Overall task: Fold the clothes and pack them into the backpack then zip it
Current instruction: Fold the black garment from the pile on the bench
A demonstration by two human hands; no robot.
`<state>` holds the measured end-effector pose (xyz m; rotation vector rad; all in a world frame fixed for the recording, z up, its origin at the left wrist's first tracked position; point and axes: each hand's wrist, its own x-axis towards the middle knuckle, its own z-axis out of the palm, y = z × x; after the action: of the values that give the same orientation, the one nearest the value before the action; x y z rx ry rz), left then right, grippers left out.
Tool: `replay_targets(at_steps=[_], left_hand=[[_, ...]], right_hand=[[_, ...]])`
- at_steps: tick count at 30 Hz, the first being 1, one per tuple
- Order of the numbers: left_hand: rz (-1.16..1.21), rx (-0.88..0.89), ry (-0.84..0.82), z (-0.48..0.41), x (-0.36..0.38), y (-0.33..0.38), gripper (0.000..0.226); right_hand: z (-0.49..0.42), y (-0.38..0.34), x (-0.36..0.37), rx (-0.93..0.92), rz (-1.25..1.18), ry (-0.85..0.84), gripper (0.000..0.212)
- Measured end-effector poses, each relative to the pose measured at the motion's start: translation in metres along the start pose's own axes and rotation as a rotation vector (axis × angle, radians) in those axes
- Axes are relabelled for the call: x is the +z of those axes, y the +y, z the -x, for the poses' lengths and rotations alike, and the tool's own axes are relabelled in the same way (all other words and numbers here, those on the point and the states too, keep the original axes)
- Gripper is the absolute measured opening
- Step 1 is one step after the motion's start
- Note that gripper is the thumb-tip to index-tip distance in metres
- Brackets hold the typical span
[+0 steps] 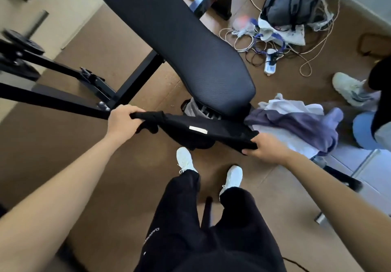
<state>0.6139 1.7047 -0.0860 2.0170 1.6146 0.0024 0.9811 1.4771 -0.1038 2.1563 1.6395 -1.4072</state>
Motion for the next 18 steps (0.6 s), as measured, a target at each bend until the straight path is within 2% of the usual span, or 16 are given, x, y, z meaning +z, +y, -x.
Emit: replay_targets(at_steps=[4, 8, 12, 14, 16, 18], left_hand=[[0.339, -0.206, 0.096, 0.05, 0.026, 0.021, 0.017], [0.614, -0.336, 0.108, 0.071, 0.06, 0.037, 0.029], [0.626, -0.382, 0.105, 0.058, 0.103, 0.008, 0.029], [0.604, -0.372, 0.114, 0.047, 0.122, -0.02, 0.03], [0.606, -0.359, 0.127, 0.036, 0.139, -0.048, 0.035], [0.642, -0.369, 0.169, 0.024, 0.154, -0.075, 0.041]], right_hand=[[0.025, 0.028, 0.036, 0.037, -0.128, -0.043, 0.052], [0.038, 0.041, 0.07, 0.059, -0.432, 0.091, 0.052], [0.027, 0.036, 0.106, 0.086, -0.713, 0.31, 0.042], [0.014, 0.03, 0.124, 0.075, -0.79, 0.334, 0.037], [-0.002, 0.031, 0.144, 0.055, -0.746, 0.351, 0.033], [-0.025, 0.039, 0.164, 0.054, -0.591, 0.363, 0.028]])
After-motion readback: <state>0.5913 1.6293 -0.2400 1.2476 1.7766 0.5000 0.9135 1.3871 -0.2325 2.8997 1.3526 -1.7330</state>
